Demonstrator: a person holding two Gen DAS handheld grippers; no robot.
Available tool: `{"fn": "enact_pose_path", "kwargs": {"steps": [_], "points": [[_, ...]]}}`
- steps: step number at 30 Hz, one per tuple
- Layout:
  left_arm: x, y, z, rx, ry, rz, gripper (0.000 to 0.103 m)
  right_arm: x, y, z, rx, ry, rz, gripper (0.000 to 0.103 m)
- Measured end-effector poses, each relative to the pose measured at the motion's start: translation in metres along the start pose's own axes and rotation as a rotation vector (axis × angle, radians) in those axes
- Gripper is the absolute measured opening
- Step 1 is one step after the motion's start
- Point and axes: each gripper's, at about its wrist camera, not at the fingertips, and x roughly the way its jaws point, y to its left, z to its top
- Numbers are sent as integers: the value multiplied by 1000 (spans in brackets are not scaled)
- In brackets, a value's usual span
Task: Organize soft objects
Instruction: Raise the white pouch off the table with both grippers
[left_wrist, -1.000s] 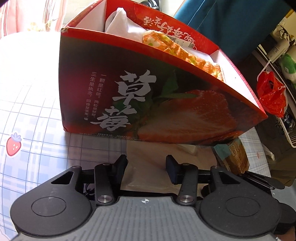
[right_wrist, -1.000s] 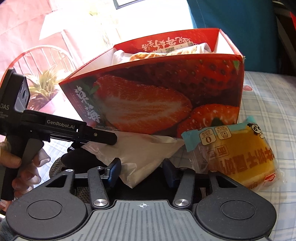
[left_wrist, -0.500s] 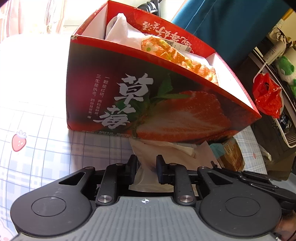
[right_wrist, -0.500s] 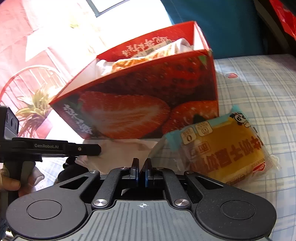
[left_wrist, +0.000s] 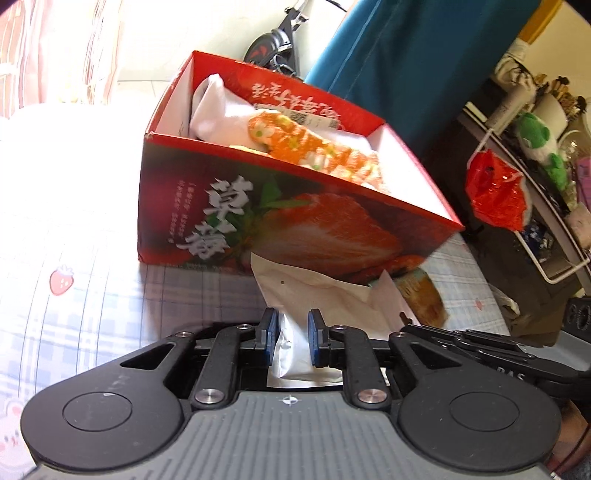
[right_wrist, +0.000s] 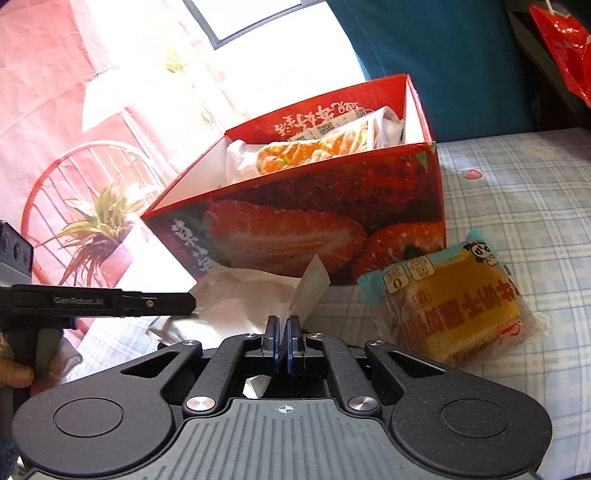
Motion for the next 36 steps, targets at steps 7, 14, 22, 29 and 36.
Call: {"fn": "enact_pose_path", "kwargs": {"steps": [7,14,22,29,36], "points": [[-3,-10,-38,7,12,21,19,-12,-4,-24,-19,35,-32,4],[0,-1,-53,-30,23,12,19,-17,-14,-30,21,53,-15,12],[3,6,-57,-42,28,8,21,-10,-14,-23,29,55,0,21],[4,6,-62,-44,25,16,23,-6,-8,-19,-7,58,4,23],[5,2,-63,-40,9,22,34,-1,-3,-17,-52,68,-19,21]]}}
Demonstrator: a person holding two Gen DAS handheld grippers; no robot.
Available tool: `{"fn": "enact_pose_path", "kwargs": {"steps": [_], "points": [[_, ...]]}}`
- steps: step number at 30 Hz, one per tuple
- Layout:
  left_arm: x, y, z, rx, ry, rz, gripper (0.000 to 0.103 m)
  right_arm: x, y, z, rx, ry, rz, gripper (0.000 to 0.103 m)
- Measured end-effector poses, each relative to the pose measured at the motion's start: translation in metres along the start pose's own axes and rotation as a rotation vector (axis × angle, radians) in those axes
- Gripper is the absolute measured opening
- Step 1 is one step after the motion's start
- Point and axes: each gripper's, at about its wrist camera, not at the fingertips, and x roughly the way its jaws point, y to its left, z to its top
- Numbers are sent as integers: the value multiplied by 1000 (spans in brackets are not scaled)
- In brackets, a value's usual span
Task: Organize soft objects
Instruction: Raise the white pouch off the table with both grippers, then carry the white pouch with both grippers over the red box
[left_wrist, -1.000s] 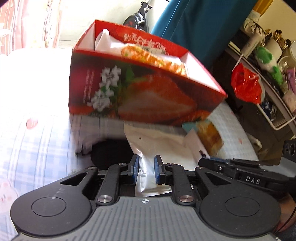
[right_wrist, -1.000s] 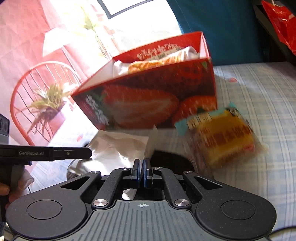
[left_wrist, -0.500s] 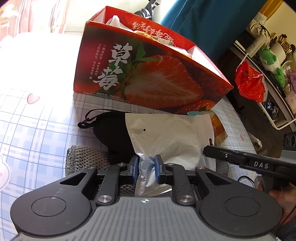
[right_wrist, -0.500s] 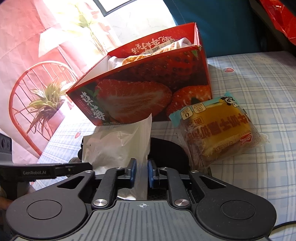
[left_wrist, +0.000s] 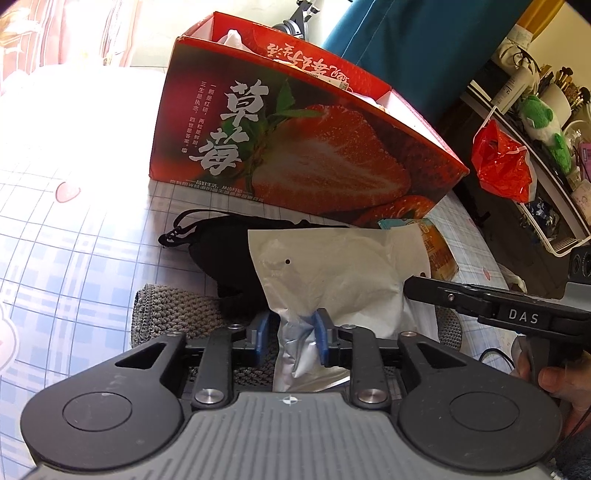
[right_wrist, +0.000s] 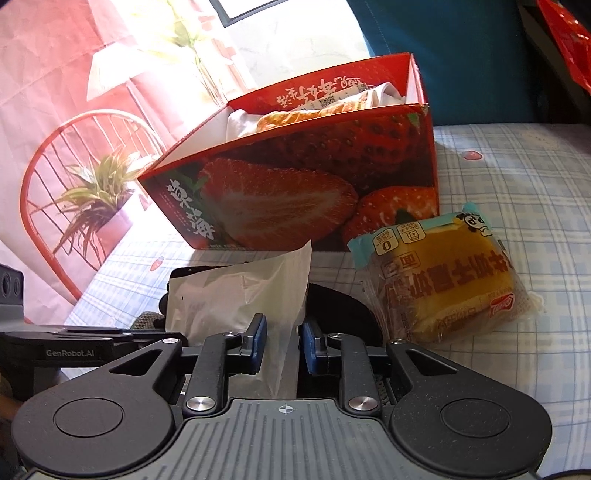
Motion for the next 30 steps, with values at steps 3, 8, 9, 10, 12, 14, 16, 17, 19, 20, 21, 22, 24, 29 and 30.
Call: {"fn": "enact_pose_path", "kwargs": {"steps": [3,8,9,10,12,14,16,17,19,20,21,22,24,29,30], "points": [[1,0,2,-1,0,-1,41,2,-1,2,-6,20,-6,22],[6,-2,1,-25,15,-46,46,4,-8,2,28,41,18,24],[7,-4,0,-22,15,-46,48,5,-8,1,32,43,19,24],[8,-6,-1,-14,13,-43,48,5,-8,1,32,40,19,24],[10,-8,-2,-16,5,-35,48,5,-7,0,27,41,19,23],[10,-7,-2,-27,0,-34,44,5,-6,0,21,43,23,20],[7,-6,-1,-30,-7,-35,40,4,-3,0,7,41,17,18],[6,-6,-1,-29,-11,-34,38,3,-2,0,-2,39,12,17],[4,-6,0,-26,-18,-28,37,2,-1,0,-6,31,6,6],[3,-6,0,-25,-20,-31,36,1,-2,0,-5,28,5,6],[1,-6,1,-23,-21,-34,36,0,-2,0,-2,24,8,6],[0,-6,1,-20,-24,-35,35,-1,-2,0,-2,19,12,6],[-4,-7,2,-10,-32,-40,34,-5,1,0,-13,6,23,6],[-15,-15,8,31,-73,-42,33,-13,9,6,-57,-31,24,6],[-17,-16,9,34,-79,-43,33,-14,9,8,-58,-37,24,6]]}}
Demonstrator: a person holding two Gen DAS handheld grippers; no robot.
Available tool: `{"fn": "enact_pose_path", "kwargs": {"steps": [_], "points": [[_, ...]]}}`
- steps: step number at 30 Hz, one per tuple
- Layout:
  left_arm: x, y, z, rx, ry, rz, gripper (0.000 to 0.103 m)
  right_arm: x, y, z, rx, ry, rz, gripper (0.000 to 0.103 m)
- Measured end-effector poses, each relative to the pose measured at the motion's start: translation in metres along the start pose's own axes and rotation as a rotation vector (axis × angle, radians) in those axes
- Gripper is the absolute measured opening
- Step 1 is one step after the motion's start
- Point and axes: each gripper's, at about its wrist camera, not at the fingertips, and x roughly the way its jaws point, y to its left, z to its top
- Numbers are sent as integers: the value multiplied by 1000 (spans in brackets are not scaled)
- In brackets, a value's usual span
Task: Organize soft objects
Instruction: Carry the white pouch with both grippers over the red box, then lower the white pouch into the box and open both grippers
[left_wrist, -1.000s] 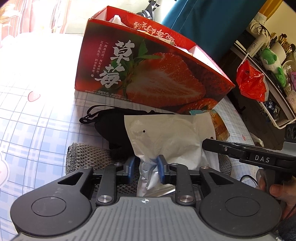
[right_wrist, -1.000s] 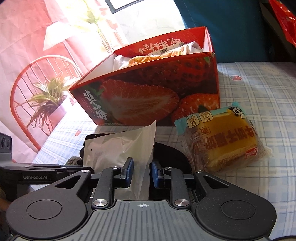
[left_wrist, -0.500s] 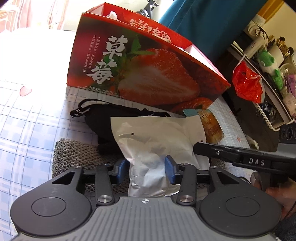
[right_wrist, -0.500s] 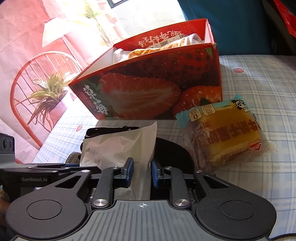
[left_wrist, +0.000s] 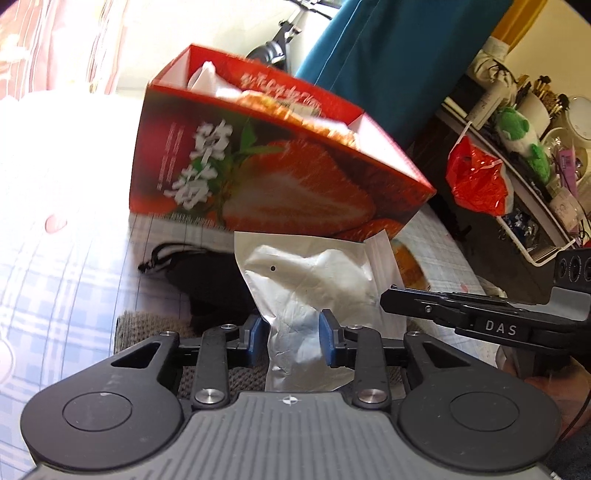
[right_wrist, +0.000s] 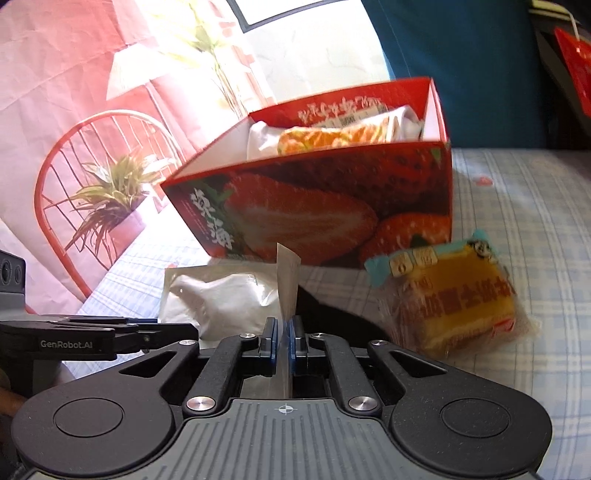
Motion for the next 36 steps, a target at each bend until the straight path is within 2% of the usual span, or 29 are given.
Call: {"fn": "enact_pose_path", "kwargs": {"steps": [13,20,24,30,36], "points": [[-11,-7,5,23,-25,5,30,-12,-2,3,5,-40,6,4],[-21,-10,26,47,-70,-7,30,-20,3,19,-6,-95,19,4],[-24,-12,52,61,-96,-17,30,-24,4,41,-5,-130,29,3],[-20,-16,108,103,-163,-17,30,-21,0,93,11,-199,40,3],[6,-14,163,110,-195,2,30,6,-7,150,-27,-228,-15,3]]}}
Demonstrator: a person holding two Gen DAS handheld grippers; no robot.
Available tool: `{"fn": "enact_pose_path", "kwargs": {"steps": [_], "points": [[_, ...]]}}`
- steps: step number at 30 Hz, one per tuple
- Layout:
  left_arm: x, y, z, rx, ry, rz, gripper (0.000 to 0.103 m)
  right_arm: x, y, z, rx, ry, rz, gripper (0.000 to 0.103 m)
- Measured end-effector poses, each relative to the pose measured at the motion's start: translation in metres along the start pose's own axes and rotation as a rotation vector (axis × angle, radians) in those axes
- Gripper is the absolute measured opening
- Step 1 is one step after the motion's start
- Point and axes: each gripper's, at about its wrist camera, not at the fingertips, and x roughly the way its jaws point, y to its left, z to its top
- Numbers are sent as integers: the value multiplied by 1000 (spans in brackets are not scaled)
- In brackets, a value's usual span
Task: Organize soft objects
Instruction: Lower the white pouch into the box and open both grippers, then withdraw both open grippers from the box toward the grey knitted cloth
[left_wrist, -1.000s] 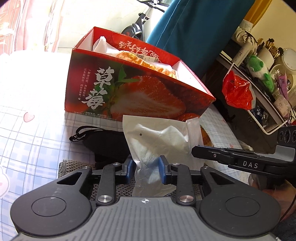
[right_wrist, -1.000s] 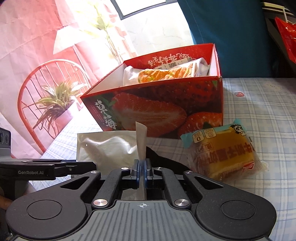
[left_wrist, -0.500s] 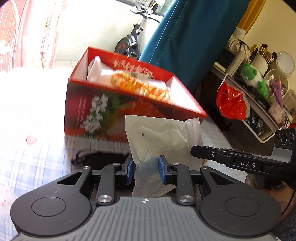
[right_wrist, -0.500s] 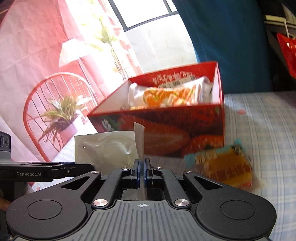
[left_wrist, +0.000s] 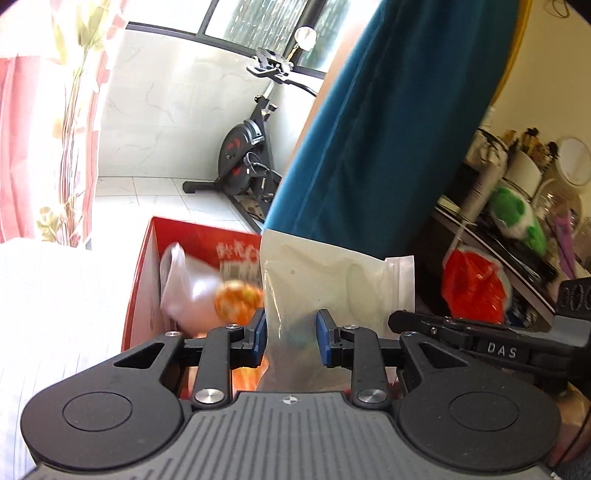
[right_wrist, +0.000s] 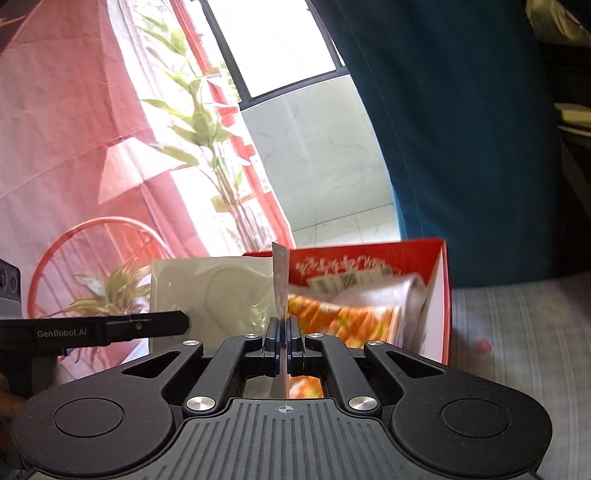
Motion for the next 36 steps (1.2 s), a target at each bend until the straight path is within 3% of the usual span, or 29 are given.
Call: {"fn": "enact_pose_path", "kwargs": {"steps": [5,9,18,22,24,26,32,36], "points": [[43,10,10,-37,64,29,30,37,-10,14,-26,46,-55,3],[67,17,1,-70,139,44,30,61,-22,4,-26,123,-92,3],[89,20,-20,15,246,120,32,93,-36,-27,6,278,-154,2],[87,20,-20,38,246,153,43,92,-34,-30,-35,296,-174,2],[83,19,-18,53,236,164,57,93,-32,-30,-36,295,-177,2],[77,15,-17,76,223,181,64,92,-30,-30,-54,284,-192,4],[58,6,-18,108,181,224,84,75,-12,-25,-187,223,-240,25],[45,-1,-20,121,163,244,93,60,-8,-23,-205,189,-225,53]]}}
